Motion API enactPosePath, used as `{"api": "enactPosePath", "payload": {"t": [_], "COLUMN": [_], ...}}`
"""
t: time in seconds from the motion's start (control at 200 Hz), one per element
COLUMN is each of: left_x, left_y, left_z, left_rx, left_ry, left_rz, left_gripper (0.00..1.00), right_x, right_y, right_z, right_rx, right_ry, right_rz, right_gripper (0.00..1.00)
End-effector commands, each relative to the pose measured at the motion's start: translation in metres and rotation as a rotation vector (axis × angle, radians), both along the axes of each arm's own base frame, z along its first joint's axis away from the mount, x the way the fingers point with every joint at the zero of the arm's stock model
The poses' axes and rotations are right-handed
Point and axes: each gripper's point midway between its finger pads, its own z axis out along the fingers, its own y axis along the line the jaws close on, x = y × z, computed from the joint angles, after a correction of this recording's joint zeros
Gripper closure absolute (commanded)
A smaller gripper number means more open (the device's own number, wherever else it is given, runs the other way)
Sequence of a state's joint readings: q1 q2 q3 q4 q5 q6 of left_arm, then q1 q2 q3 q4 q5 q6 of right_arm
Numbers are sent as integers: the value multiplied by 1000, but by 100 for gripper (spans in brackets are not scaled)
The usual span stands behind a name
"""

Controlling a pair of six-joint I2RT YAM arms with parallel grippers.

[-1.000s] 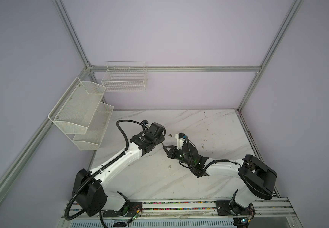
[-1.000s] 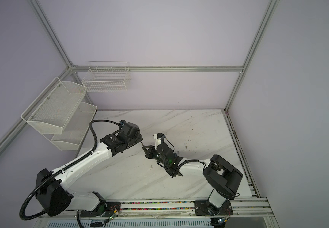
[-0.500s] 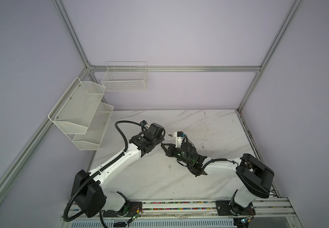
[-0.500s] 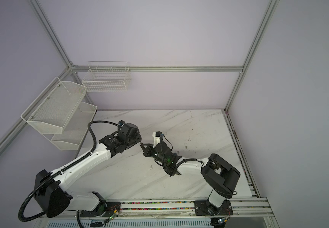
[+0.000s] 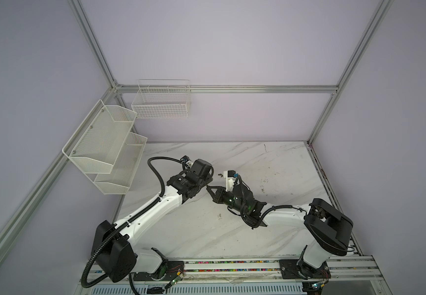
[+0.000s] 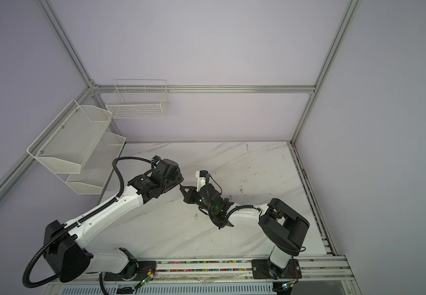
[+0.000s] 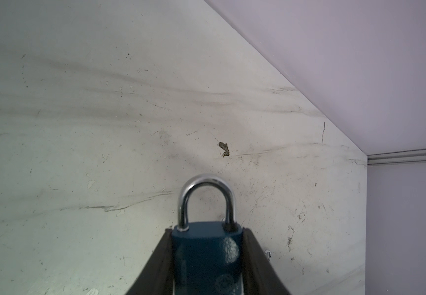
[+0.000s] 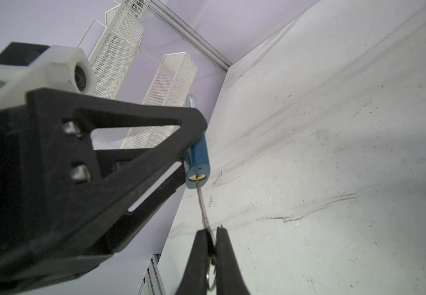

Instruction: Unlock with the key

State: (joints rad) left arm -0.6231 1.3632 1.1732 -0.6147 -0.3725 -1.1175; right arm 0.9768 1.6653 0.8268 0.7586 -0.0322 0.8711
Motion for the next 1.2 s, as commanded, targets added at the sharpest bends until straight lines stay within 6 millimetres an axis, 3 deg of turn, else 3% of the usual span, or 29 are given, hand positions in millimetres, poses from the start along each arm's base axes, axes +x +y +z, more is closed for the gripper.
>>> {"api": "enactPosePath", "payload": {"t": [0.0, 0.51, 0.88, 1.195], "left_x": [-3, -4, -5, -6], "left_y": [5, 6, 6, 6], "left_z": [8, 2, 4, 2], "left_rx": [-32, -27, -37, -25], "left_ry": [-47, -34, -37, -36], "left_rz": [27, 28, 31, 30], "left_gripper": [98, 98, 99, 99], "right_x": [5, 6, 10, 14], "right_y": [5, 5, 6, -1], "right_z": [11, 37, 34, 45], "right_rx": [39, 84, 72, 83], "right_ry": [-8, -58, -54, -73], "right_rz": [-26, -30, -45, -85], "right_gripper": [100, 100, 100, 100]}}
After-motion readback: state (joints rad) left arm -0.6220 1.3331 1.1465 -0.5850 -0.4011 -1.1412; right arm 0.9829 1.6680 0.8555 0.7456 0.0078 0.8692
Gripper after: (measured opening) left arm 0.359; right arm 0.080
